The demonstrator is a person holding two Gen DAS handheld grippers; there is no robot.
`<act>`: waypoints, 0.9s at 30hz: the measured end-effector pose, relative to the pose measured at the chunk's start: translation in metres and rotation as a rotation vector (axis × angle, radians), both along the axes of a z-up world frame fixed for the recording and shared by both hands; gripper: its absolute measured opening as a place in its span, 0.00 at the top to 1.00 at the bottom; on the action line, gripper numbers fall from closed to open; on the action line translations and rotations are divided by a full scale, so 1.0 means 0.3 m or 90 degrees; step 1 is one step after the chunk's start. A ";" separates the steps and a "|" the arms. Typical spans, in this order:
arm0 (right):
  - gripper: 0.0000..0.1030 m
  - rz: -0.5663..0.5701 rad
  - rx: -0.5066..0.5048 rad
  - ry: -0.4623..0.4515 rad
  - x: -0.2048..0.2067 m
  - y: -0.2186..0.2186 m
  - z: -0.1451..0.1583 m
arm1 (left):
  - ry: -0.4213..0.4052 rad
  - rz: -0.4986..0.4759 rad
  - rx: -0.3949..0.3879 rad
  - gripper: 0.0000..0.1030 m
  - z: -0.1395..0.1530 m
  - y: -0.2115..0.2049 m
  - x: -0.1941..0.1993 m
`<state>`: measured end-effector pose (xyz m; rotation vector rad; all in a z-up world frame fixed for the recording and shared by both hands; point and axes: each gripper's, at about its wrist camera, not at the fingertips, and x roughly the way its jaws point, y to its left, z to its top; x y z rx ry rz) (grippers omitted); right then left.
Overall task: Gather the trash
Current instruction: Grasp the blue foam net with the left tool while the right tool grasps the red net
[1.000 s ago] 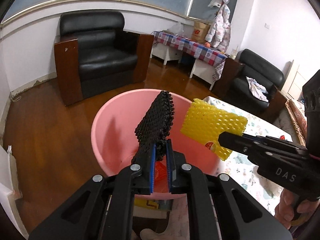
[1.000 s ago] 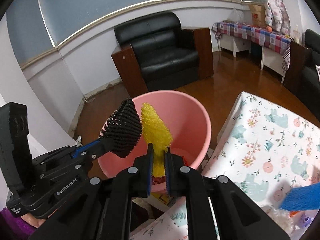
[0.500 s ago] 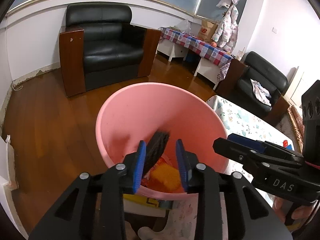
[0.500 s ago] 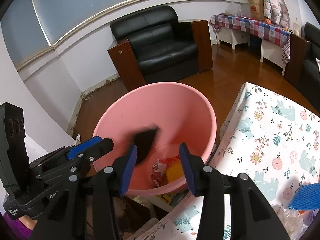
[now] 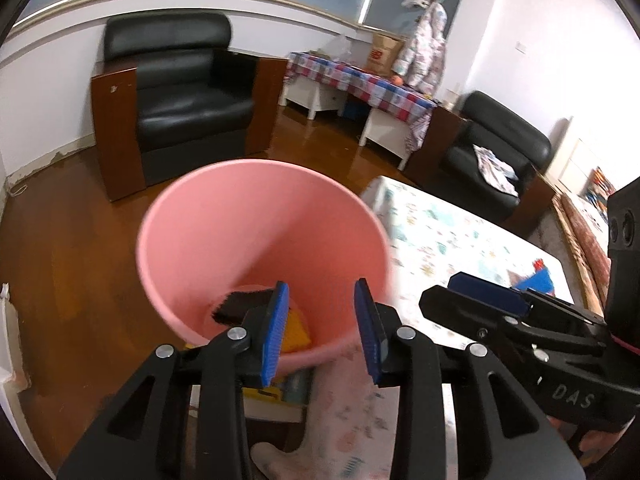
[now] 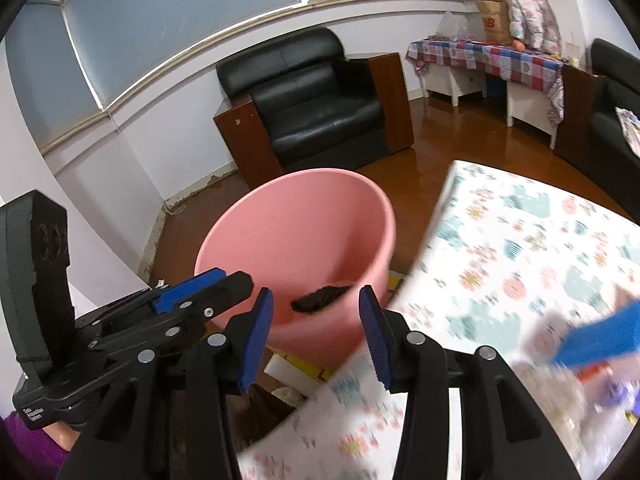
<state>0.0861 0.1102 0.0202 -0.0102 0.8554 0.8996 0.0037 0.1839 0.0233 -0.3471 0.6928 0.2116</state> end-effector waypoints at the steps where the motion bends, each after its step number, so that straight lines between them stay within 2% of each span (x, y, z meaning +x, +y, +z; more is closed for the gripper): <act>1: 0.57 -0.008 -0.002 -0.008 -0.018 -0.040 0.006 | 0.000 -0.009 0.000 0.67 0.001 -0.026 0.000; 8: 0.56 -0.086 0.002 -0.014 -0.093 -0.297 0.007 | -0.003 -0.071 -0.006 0.67 -0.003 -0.225 0.004; 13: 0.53 -0.154 0.009 -0.014 -0.155 -0.492 -0.006 | 0.004 -0.132 0.016 0.67 -0.004 -0.367 0.004; 15: 0.47 -0.174 0.010 -0.028 -0.185 -0.551 -0.004 | -0.004 -0.147 0.028 0.67 0.006 -0.403 0.003; 20: 0.43 -0.220 0.021 -0.027 -0.215 -0.674 -0.003 | 0.011 -0.174 0.038 0.67 0.005 -0.468 0.023; 24: 0.27 -0.235 0.040 -0.048 -0.239 -0.732 0.020 | 0.002 -0.202 0.058 0.67 0.013 -0.529 0.029; 27: 0.20 -0.236 0.048 -0.057 -0.240 -0.737 0.033 | -0.005 -0.231 0.062 0.67 0.020 -0.574 0.053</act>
